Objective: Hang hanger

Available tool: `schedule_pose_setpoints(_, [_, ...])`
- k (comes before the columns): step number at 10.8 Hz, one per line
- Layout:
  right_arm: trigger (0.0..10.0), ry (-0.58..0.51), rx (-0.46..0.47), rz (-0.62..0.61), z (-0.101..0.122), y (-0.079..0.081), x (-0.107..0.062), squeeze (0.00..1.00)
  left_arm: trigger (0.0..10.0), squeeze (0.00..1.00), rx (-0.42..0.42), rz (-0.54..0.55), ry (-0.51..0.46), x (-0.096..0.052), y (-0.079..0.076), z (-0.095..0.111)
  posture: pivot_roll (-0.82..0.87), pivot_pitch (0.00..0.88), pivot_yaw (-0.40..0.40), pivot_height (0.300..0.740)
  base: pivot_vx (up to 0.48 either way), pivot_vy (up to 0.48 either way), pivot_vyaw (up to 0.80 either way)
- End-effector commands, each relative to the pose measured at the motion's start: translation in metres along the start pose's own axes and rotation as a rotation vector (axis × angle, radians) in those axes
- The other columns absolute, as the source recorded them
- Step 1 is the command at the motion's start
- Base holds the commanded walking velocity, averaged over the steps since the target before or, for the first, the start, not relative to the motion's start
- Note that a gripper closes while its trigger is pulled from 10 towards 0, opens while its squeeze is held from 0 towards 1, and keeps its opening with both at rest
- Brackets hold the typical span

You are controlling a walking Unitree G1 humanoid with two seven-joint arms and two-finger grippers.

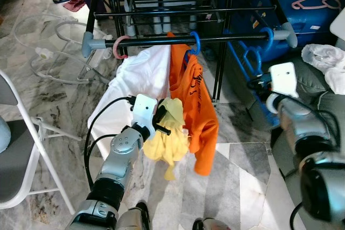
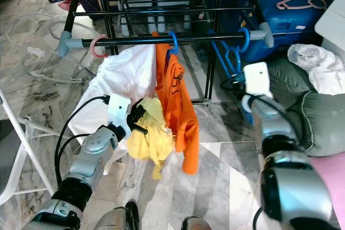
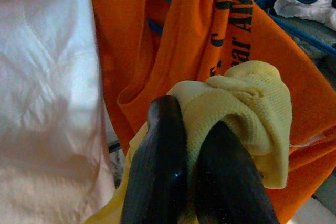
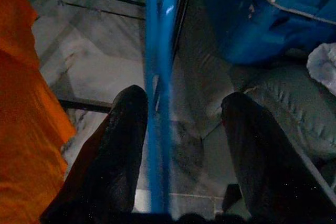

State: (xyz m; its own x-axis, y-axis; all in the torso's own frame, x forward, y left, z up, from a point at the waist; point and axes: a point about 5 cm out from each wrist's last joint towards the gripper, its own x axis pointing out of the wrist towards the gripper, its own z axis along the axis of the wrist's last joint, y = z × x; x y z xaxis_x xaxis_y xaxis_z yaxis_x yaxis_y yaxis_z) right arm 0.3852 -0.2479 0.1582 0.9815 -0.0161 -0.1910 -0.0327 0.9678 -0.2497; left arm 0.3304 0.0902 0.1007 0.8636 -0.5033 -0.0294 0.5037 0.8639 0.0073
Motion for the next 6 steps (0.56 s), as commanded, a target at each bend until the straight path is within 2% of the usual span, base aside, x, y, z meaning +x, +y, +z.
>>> schedule_pose_setpoints(1, [10.0,0.010,-0.007,0.004,0.0021,-0.0033,0.0003,0.00,10.0,0.00,0.005,0.004,-0.010,0.0000,0.0009,0.0023,-0.09,0.170,0.021,0.740,0.000,0.000,0.00])
schedule_pose_setpoints(2, [10.0,0.010,0.012,0.005,0.0025,-0.0054,0.0002,0.00,10.0,0.00,0.007,0.003,-0.009,0.0003,0.0013,0.0024,-0.08,0.168,0.023,0.740,0.000,0.000,0.00])
schedule_pose_setpoints(3, [0.7,0.008,0.033,0.014,0.0027,-0.0047,0.0006,0.00,10.0,0.00,0.008,0.001,-0.007,0.0005,0.0016,0.0027,-0.08,0.167,0.026,0.740,0.000,0.000,0.00])
schedule_pose_setpoints(5, [0.0,0.010,0.054,0.023,0.0035,-0.0025,0.0016,0.00,10.0,0.00,0.014,-0.001,-0.002,0.0009,0.0020,0.0029,-0.08,0.165,0.026,0.740,0.000,0.000,0.00])
schedule_pose_setpoints(6, [0.0,0.016,0.051,0.030,0.0035,-0.0012,0.0021,0.00,10.0,0.00,0.015,-0.001,-0.001,0.0009,0.0021,0.0029,-0.08,0.166,0.026,0.740,0.000,0.000,0.00])
